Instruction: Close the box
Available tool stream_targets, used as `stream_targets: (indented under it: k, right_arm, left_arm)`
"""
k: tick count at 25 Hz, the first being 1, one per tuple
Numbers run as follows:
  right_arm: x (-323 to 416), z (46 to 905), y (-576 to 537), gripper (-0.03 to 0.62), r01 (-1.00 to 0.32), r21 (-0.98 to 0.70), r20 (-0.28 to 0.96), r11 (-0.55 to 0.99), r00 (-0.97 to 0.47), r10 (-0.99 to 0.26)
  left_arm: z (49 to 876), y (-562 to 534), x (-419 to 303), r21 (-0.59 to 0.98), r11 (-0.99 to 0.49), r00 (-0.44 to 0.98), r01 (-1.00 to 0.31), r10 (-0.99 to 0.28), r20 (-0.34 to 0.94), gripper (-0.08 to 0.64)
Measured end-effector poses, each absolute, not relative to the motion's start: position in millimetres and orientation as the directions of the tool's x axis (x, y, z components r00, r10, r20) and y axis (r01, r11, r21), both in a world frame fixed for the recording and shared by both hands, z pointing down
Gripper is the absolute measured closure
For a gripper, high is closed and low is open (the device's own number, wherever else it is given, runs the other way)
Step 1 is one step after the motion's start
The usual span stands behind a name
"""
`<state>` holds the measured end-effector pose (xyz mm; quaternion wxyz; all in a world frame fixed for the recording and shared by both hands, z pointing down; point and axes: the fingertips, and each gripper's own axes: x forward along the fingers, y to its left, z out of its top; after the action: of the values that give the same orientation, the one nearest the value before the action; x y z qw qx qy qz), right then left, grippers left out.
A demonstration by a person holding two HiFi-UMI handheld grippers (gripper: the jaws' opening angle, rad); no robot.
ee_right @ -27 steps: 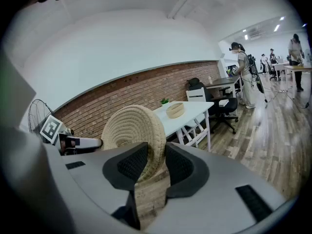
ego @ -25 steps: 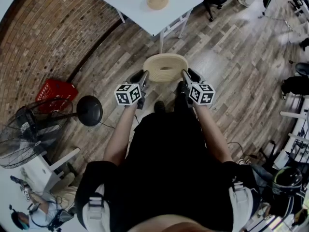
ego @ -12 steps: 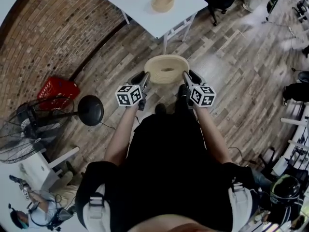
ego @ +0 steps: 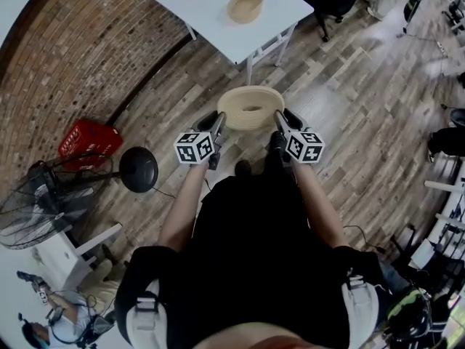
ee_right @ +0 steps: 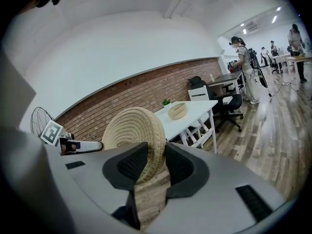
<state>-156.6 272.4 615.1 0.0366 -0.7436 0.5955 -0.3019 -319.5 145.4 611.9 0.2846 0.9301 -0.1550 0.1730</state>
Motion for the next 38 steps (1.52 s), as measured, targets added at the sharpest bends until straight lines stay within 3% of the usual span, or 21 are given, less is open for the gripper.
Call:
stream_targets:
  k: [38]
  right_arm:
    - [28.2, 608.7, 170.9, 0.477, -0.884, -0.445, 0.421, -0.141, -0.067, -0.905]
  left_arm:
    - [599.5, 73.2, -152.9, 0.467, -0.692, 0.826, -0.550, -0.368, 0.427, 0.456]
